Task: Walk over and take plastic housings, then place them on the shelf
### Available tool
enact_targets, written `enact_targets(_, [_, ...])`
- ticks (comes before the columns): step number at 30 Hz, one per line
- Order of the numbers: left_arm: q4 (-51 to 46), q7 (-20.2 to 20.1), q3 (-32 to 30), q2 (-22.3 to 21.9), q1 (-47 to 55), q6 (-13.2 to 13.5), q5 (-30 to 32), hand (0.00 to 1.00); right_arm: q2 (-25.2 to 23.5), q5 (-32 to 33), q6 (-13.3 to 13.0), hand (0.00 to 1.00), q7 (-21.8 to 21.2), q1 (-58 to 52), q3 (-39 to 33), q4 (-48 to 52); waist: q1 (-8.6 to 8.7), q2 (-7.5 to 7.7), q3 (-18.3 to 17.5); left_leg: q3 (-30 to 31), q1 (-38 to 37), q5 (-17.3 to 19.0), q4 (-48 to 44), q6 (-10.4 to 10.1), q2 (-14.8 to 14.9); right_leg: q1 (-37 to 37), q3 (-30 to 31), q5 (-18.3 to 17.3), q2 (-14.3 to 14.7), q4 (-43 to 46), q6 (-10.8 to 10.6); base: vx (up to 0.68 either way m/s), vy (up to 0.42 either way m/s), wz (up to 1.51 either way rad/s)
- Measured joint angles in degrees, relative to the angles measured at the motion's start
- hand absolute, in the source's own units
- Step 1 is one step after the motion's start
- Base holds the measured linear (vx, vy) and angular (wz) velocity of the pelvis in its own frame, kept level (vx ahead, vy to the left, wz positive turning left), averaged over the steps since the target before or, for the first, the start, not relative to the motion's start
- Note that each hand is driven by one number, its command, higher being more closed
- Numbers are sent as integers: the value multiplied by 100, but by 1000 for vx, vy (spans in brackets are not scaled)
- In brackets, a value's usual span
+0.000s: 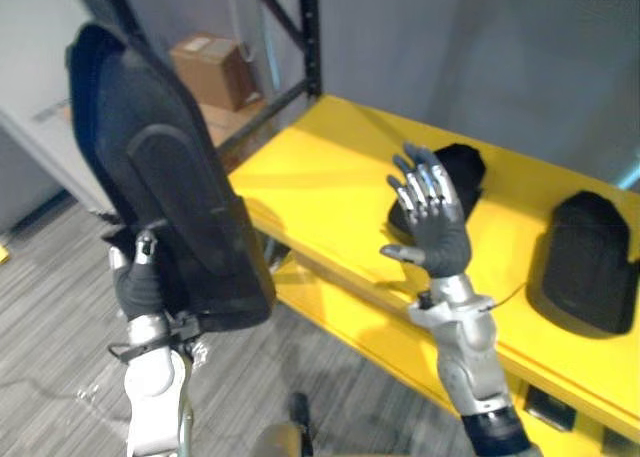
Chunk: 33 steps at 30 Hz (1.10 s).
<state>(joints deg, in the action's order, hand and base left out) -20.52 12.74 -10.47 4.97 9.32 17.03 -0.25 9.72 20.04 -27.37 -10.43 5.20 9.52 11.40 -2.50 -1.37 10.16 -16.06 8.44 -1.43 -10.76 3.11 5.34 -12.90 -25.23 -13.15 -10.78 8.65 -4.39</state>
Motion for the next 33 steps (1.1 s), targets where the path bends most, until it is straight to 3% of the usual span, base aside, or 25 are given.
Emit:
enact_targets(1, [30,-7,26,-77,25,10,8,100,7,15,-23,0,-19,-70,-29,7,86,-75,-1,106,-24,28,-27,-547,2,24,68,-17,-21,46,-190,7,48,-41])
enact_targets(4, [82,2,39,-87,157,9,12,100,-148,87,-11,0,-57,-222,11,17,153,-16,21,412,26,25,-221,-523,-55,289,615,6,-192,92,-174,-67,152,-72])
enact_targets(6, [159,-4,42,-82,165,8,24,100,-149,120,-12,0,-54,-211,51,7,192,0,24,788,40,232,-427,-578,-69,438,1012,107,-249,164,-303,-37,136,-83])
enact_targets(8, [165,-2,40,-59,149,7,57,100,-172,171,-15,0,-61,-209,72,-23,239,0,16,721,-116,517,-482,-684,-94,477,1276,142,-320,214,-365,-25,188,-67])
enact_targets(10, [240,-104,44,147,-1,8,50,100,-270,123,-32,0,89,-258,46,-55,360,115,-5,544,-292,568,-368,-611,-343,465,1448,182,-590,240,-401,-26,217,-35])
enact_targets(13, [493,-335,54,361,-398,5,27,100,-428,-88,-39,0,413,-501,-35,-66,373,95,31,419,-431,656,-303,-502,-471,494,1476,432,-706,454,-286,-22,188,-16])
enact_targets(14, [562,-462,52,371,-502,5,4,100,-490,-136,-38,0,572,-661,-38,-70,371,33,55,361,-560,679,-161,-460,-440,631,1450,607,-697,752,-11,-55,201,-40])
enact_targets(15, [561,-538,49,389,-509,5,-3,100,-557,-172,-36,0,670,-769,-6,-69,362,31,67,222,-746,671,63,-462,-392,810,1442,759,-662,981,195,-56,198,-49])
enact_targets(16, [562,-546,52,412,-501,-2,-1,100,-613,-176,-35,0,685,-791,5,-69,361,41,69,139,-820,668,154,-461,-353,857,1477,765,-601,994,173,-48,118,-58])
enact_targets(17, [562,-548,69,495,-501,-47,3,100,-738,-238,-32,0,701,-796,25,-47,384,41,69,64,-854,656,264,-453,-274,890,1543,772,-356,868,113,-35,49,-38])
enact_targets(18, [563,-548,115,603,-496,-88,2,100,-799,-283,-9,0,724,-808,57,-1,466,131,16,15,-857,654,322,-455,-214,886,1530,780,-41,590,100,-16,9,-33])
enact_targets(20, [564,-528,229,586,-440,-141,2,100,-788,-284,32,0,730,-882,72,142,478,219,-37,-164,-867,578,450,-453,-193,886,1419,790,254,128,133,20,-49,-49])
enact_targets(24, [533,-396,634,185,-120,-278,134,100,-604,-223,26,0,460,-917,-52,122,539,20,-15,-519,-817,571,394,-438,-145,854,1525,1045,331,-518,26,61,-2,-49])
enact_targets(27, [534,-400,673,144,-100,-296,132,100,-425,-142,2,0,411,-908,-93,-71,553,-149,38,-644,-641,784,-422,-503,170,818,1621,906,401,-365,14,125,-33,-22])
enact_targets(29, [549,-307,629,136,-90,-294,129,100,-389,-122,-31,0,399,-902,-125,-186,534,-172,112,-637,-284,798,-1753,-527,519,598,1666,775,445,-287,38,91,-83,-20])
enact_targets(32, [557,-285,567,133,-85,-272,117,100,-253,-173,-188,0,399,-880,-211,-187,486,-466,176,-306,-5,693,-2924,-557,925,392,1847,599,651,-167,122,101,-84,-39])
enact_targets(33, [570,-290,475,130,-85,-248,117,100,-261,-175,-234,0,397,-873,-254,-182,481,-390,225,-192,34,510,-3085,-557,896,333,2007,563,585,-169,160,112,-30,-44])
